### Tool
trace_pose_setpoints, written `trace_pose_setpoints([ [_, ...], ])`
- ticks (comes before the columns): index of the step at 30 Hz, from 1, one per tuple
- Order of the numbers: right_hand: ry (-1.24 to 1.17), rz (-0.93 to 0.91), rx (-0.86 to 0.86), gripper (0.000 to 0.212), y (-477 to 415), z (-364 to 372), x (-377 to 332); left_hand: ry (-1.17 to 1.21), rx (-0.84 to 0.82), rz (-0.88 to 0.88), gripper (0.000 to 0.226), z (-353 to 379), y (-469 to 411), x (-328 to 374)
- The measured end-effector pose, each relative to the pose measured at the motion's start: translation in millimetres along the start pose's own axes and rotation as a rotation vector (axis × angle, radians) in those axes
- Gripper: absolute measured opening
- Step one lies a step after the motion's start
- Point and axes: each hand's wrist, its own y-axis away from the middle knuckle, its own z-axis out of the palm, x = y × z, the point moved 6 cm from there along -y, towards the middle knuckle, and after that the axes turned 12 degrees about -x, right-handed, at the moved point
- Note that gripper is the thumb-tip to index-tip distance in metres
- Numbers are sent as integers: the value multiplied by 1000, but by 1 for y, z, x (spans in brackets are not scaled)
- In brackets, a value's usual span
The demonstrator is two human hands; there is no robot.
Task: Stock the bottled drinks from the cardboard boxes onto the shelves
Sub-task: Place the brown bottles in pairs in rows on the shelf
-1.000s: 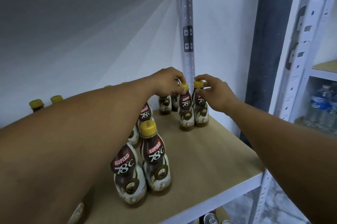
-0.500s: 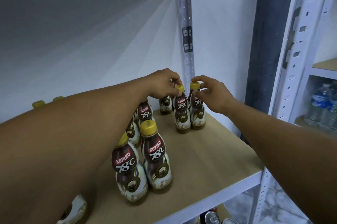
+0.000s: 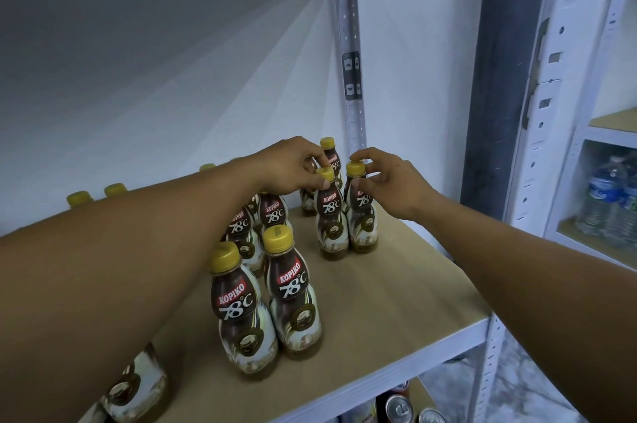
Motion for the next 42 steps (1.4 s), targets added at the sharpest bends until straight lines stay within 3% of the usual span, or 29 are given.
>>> trace_pose_setpoints([
  [42, 81, -42, -24, 35, 2, -1, -6, -24, 58, -5, 34, 5, 5, 6],
])
